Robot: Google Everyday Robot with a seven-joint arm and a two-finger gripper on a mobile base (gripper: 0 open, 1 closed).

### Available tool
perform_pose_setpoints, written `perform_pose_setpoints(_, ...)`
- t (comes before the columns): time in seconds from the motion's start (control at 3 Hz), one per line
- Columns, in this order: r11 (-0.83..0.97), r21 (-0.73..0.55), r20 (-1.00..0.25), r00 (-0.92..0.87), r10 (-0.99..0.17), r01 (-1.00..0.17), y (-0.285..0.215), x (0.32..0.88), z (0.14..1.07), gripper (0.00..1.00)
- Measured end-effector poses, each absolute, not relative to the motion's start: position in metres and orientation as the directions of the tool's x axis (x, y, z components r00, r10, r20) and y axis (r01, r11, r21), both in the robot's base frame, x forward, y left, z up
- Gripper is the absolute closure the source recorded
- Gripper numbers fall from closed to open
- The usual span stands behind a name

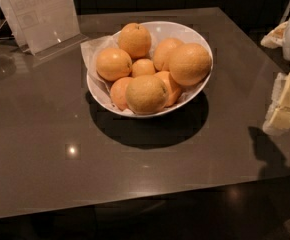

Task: Pick orange from white bowl

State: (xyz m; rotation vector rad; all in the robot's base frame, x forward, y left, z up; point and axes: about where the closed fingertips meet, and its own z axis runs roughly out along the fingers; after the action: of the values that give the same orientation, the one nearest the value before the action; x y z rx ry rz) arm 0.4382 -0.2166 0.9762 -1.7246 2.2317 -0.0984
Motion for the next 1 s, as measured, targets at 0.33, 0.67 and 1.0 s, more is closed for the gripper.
perform_pose_setpoints(0.33,0.270,-0.250,-0.212,-0.220,-0.952,-0.930,-0.216,0.439,0.977,0.00)
perform_pose_setpoints(0.67,0.243,-0.241,-0.245,-0.184,-0.952,-0.940,-0.200,0.455,0.977,0.00)
perform_pose_setpoints(1.0,0.209,-0.217,-0.265,-0.148,-0.953,-0.954,-0.181,0.473,0.971,0.00)
